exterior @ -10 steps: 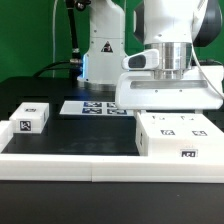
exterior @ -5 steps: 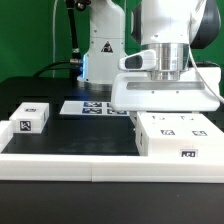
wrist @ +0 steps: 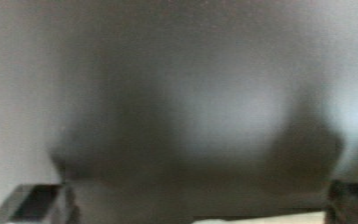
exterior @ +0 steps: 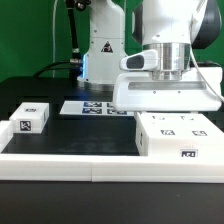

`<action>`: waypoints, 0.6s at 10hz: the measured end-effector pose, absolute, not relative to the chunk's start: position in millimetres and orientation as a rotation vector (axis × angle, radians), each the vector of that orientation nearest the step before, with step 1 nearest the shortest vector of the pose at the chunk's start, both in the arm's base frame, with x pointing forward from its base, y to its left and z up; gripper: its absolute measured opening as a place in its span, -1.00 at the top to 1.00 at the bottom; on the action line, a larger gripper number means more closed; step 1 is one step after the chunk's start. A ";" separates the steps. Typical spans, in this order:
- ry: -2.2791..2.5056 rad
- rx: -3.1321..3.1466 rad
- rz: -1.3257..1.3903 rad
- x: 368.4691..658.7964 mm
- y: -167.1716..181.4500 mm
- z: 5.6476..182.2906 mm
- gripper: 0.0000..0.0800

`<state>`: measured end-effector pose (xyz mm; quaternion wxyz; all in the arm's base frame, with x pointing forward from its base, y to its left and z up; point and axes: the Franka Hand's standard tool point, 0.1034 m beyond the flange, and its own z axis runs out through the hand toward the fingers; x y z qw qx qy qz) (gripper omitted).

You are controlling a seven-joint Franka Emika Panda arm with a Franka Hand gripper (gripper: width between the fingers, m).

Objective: Assemble cabinet

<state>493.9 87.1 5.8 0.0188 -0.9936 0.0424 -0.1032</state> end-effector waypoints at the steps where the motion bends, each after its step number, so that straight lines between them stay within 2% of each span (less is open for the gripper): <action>1: 0.132 -3.085 -0.328 493.6 86.6 5.9 -0.34; 2: 0.132 -3.085 -0.328 493.0 86.4 5.6 0.00; 3: 0.132 -3.085 -0.328 493.0 86.5 5.6 0.45; 4: 0.132 -3.085 -0.327 492.8 86.4 5.5 0.45; 5: 0.132 -3.085 -0.327 492.8 86.5 5.4 0.55; 6: 0.132 -3.085 -0.327 492.8 86.5 5.5 0.90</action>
Offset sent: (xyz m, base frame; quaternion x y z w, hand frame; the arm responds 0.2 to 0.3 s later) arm 0.0011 0.0002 -0.0030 0.0012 0.0048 0.0011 1.0000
